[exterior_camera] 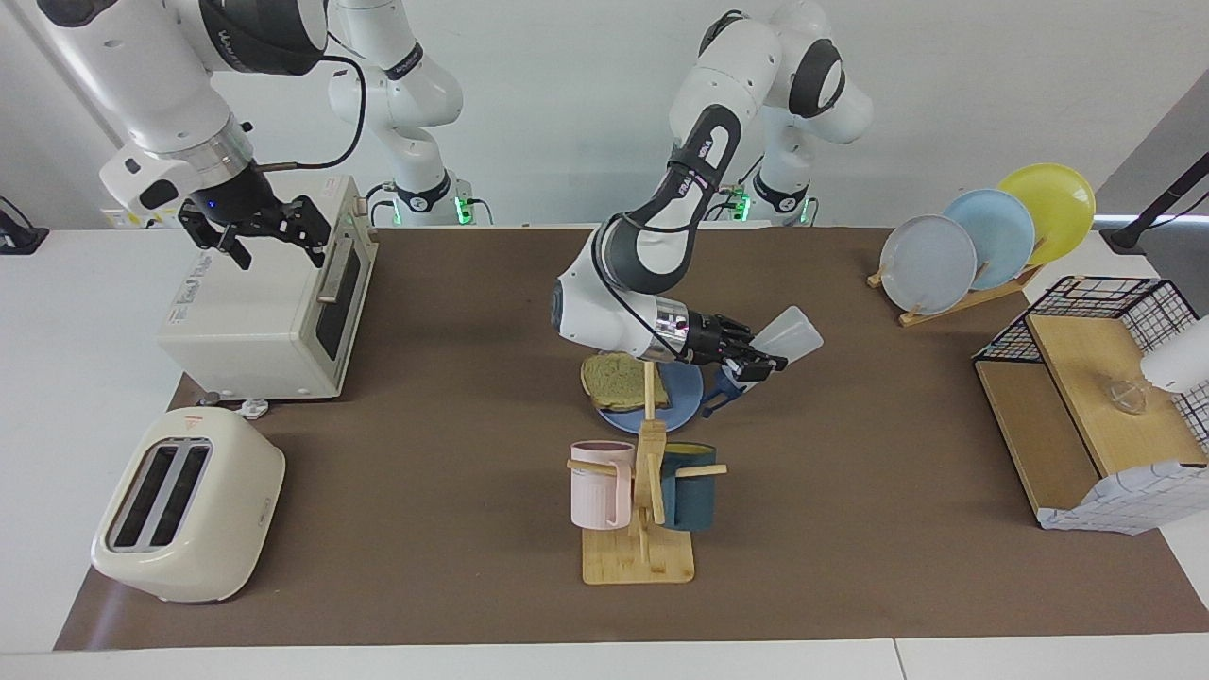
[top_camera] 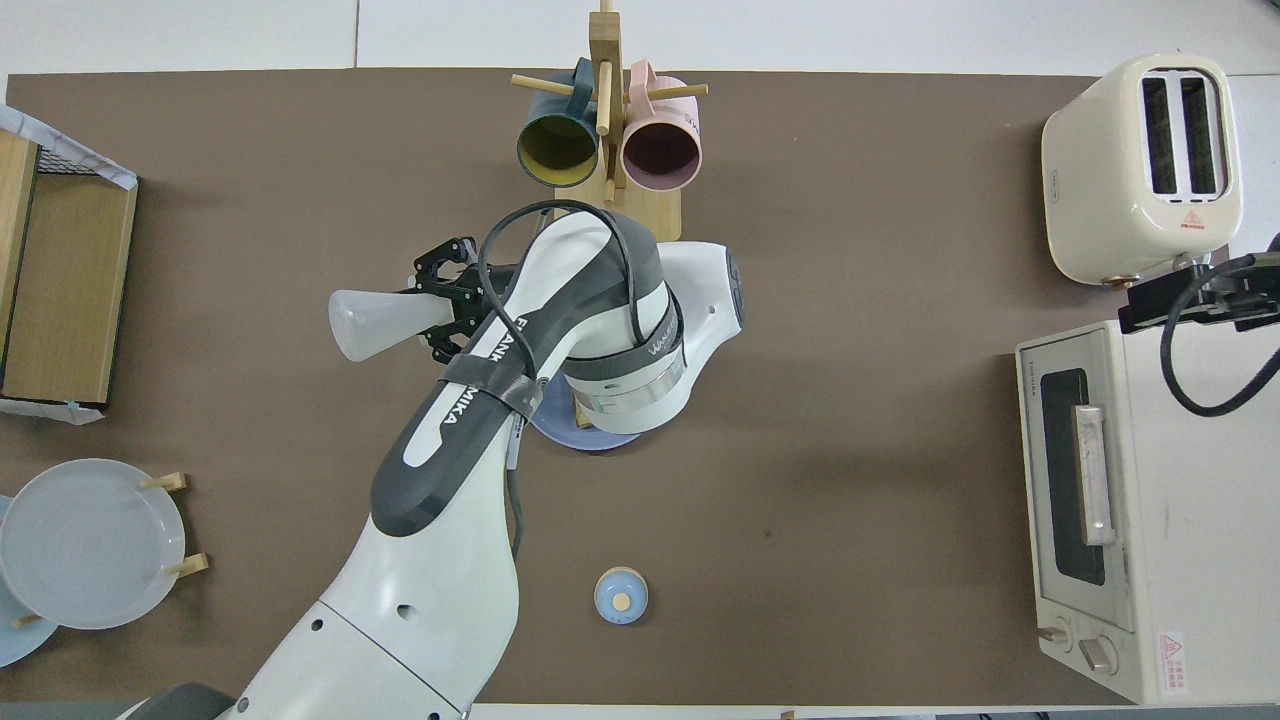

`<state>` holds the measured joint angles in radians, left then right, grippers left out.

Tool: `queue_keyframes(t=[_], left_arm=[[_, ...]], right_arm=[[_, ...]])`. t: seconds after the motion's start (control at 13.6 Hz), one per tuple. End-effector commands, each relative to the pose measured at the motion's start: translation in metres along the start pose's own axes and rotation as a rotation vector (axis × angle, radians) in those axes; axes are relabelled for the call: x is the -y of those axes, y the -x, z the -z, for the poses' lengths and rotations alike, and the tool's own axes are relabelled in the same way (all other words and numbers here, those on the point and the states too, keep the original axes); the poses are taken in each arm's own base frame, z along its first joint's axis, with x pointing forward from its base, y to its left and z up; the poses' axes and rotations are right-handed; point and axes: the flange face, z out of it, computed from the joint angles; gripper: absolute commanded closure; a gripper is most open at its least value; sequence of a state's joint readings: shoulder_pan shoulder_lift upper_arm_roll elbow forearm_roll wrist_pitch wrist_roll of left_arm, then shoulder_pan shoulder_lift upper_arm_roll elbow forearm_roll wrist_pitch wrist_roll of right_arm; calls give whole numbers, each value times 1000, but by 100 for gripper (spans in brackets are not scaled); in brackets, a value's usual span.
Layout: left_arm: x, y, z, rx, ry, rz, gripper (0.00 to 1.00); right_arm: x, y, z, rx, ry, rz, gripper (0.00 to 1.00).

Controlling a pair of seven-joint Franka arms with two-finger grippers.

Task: Put bread on plate and add seasoning
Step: 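Lift the bottle away from the plate with the left gripper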

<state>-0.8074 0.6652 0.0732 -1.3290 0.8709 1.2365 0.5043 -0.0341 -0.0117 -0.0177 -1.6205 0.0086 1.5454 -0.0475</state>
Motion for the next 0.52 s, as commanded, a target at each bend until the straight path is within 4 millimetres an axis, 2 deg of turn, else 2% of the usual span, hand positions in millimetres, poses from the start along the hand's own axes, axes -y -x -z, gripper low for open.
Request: queue_keyframes(t=[0.0, 0.15, 0.22, 0.44], left_arm=[[-6, 37, 2, -75, 12, 55, 100], [-9, 57, 2, -104, 24, 97, 100], [-2, 74, 1, -138, 50, 118, 100], [29, 147, -10, -337, 156, 200, 100]], right_arm=[[-1, 4, 3, 3, 10, -4, 0], [-1, 4, 3, 3, 10, -4, 0], [-1, 4, 3, 3, 10, -4, 0], [-2, 4, 3, 3, 10, -5, 0]])
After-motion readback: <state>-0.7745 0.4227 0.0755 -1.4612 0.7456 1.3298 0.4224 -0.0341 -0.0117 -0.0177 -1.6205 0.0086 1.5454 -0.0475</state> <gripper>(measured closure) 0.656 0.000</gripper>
